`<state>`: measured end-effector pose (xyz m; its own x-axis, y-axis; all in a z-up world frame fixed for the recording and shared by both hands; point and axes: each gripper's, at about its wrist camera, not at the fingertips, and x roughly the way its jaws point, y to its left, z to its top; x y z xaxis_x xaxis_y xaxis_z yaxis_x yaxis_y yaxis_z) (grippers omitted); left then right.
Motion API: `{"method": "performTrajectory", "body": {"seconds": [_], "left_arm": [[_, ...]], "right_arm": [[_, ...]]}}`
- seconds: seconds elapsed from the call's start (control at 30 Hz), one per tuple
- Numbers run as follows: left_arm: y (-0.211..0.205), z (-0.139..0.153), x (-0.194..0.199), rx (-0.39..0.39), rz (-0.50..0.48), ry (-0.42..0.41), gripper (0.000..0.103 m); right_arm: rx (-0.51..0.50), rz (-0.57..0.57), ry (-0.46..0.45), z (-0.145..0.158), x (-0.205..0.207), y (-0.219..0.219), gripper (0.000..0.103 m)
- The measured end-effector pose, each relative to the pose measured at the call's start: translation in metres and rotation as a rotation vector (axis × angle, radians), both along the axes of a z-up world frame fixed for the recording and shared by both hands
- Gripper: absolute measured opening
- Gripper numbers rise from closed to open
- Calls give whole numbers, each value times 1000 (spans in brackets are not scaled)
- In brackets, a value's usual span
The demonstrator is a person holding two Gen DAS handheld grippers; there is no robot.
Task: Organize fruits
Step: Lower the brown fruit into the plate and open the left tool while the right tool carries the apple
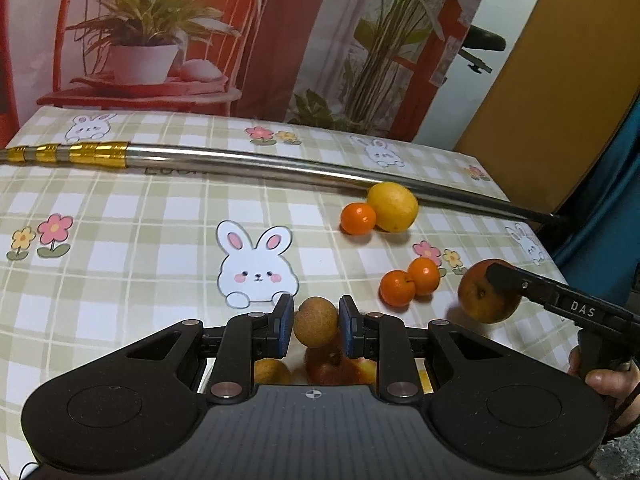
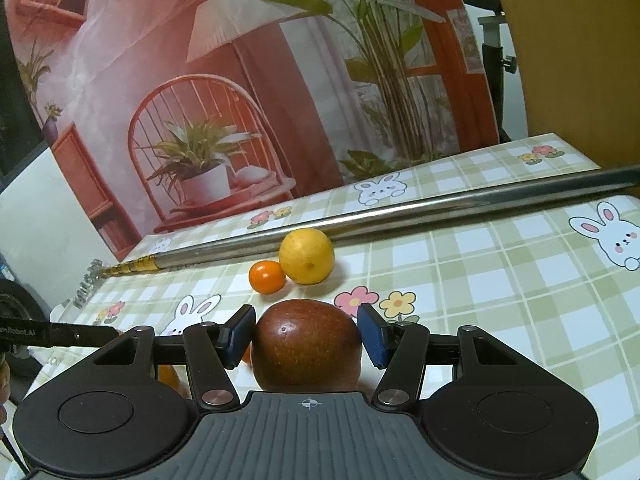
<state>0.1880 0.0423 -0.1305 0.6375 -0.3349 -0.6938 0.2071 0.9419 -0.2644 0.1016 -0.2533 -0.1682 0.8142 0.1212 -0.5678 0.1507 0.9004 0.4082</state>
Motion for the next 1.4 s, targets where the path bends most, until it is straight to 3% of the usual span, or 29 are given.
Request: {"method": "performTrajectory", "body": {"seconds": [0.27,0.43,0.63,0.87,1.03,1.4], "left_arm": [[-40,6,7,2,-159,2,26],[-68,-5,8,68,-248,25,26],[-82,-19,12,129,-286,64,26],[-85,-22,16,147,-290,78,26],[-81,-20,20,102,-266,91,27],[-59,5,1,84,-142,16,27]], "right_arm": [[11,-19,5,-3,-3,-3,52],[14,-29,9,-5,-5,-6,52],[21,-37,10,-8,-7,-8,52],[20,-36,10,-8,-7,-8,52],[18,-35,6,-6,-9,-8,52],[22,-8,-17,9,-22,5,52]]}}
